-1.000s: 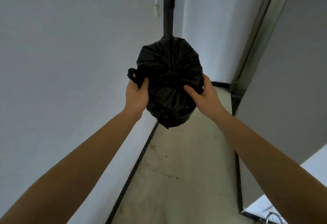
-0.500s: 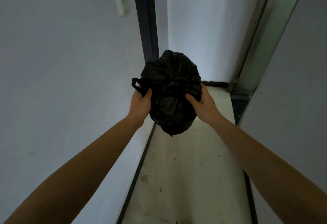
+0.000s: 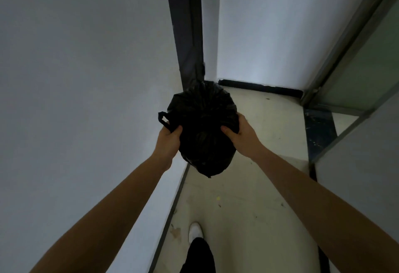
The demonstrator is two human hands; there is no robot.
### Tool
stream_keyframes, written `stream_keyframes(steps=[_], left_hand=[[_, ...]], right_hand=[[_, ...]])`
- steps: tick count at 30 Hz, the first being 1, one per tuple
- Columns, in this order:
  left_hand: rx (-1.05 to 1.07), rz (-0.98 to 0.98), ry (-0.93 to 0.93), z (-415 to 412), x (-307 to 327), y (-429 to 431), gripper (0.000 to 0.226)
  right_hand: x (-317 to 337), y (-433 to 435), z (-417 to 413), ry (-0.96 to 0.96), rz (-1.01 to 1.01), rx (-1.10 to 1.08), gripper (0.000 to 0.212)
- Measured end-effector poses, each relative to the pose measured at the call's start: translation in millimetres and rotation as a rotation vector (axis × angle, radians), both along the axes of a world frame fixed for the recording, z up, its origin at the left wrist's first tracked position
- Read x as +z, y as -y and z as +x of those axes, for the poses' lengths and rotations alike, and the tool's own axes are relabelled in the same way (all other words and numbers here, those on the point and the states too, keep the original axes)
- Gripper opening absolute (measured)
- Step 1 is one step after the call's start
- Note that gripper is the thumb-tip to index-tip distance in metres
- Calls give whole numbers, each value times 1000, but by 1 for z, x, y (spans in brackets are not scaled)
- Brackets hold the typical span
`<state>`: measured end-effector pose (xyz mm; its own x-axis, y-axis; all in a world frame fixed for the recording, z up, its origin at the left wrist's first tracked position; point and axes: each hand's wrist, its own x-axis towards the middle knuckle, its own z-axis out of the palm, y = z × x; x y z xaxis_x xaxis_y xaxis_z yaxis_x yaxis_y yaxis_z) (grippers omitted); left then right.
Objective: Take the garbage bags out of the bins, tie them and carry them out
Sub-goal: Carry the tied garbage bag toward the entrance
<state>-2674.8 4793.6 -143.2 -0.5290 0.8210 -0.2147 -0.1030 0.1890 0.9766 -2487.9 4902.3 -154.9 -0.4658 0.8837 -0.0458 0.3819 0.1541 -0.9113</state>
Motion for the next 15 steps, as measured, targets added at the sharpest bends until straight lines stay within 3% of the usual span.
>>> stream_keyframes(steps=[7, 10, 15], left_hand=[[-68, -211, 35, -74, -87, -119, 40], [-86, -320, 56, -85, -136, -153, 37], [-66, -539, 88, -90, -273, -186, 31]], right_hand=[[-76, -107, -66, 226, -114, 41, 61], [-126, -139, -77, 306, -152, 56, 49], [-283, -178, -87, 434, -303, 29, 49]])
